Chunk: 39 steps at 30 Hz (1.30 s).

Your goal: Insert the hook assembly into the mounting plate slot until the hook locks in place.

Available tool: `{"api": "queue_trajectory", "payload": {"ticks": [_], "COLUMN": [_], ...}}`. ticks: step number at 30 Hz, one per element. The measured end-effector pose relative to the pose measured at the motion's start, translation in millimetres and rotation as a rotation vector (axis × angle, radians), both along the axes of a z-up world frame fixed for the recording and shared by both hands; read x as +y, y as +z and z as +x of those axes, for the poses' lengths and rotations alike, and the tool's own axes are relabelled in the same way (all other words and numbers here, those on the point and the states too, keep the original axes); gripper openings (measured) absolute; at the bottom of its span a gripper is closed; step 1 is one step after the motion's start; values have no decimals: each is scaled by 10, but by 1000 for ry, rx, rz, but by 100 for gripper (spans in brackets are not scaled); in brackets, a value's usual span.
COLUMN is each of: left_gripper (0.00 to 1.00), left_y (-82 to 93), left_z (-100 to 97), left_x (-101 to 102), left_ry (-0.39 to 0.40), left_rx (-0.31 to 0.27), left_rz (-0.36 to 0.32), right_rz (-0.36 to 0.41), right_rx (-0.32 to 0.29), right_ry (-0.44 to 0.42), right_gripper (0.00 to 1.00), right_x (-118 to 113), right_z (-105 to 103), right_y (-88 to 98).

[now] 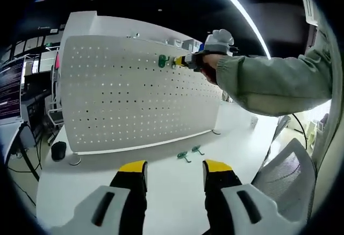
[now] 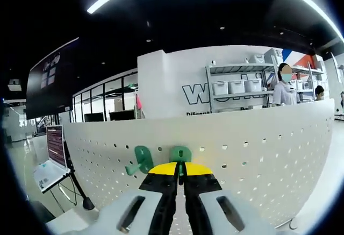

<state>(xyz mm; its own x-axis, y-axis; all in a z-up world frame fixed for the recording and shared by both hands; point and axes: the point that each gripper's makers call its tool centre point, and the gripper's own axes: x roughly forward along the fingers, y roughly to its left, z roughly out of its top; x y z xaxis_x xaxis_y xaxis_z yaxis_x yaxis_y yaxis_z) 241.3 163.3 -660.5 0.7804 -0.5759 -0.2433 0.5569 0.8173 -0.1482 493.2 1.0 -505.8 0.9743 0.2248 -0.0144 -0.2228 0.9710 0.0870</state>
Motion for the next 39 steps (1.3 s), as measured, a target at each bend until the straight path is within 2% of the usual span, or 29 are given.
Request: {"api": "queue_trajectory", "payload": {"ticks": [6, 16, 18, 21, 24, 26, 39], "left_gripper": [43, 43, 43, 43, 43, 43, 42], "left_y": [-4, -26, -32, -33, -35, -38, -43], "left_z": [-6, -20, -24, -23, -21, -21, -36], "left_x": [-22, 28, 36, 46, 54, 59, 51], "left_ry": [-6, 7, 8, 11, 12, 13, 11], "left_rx": [0, 4, 5, 5, 4, 6, 7], "left_rz": [-3, -11, -11, -13, -14, -14, -19], "right_rz": [-34, -89, -131, -92, -93, -57, -65], "right_rx": [-18, -35, -48, -43, -39, -31, 1], "right_ry": [-21, -72, -86, -87, -85, -81, -78], "right_gripper": [1, 1, 1, 1, 1, 1, 2], "right_x": [-20, 0, -8, -26, -19, -20, 23], "right_z": [28, 54, 73, 89, 88, 91, 45], "right_y": [49, -2, 1, -4, 0, 2, 1]}}
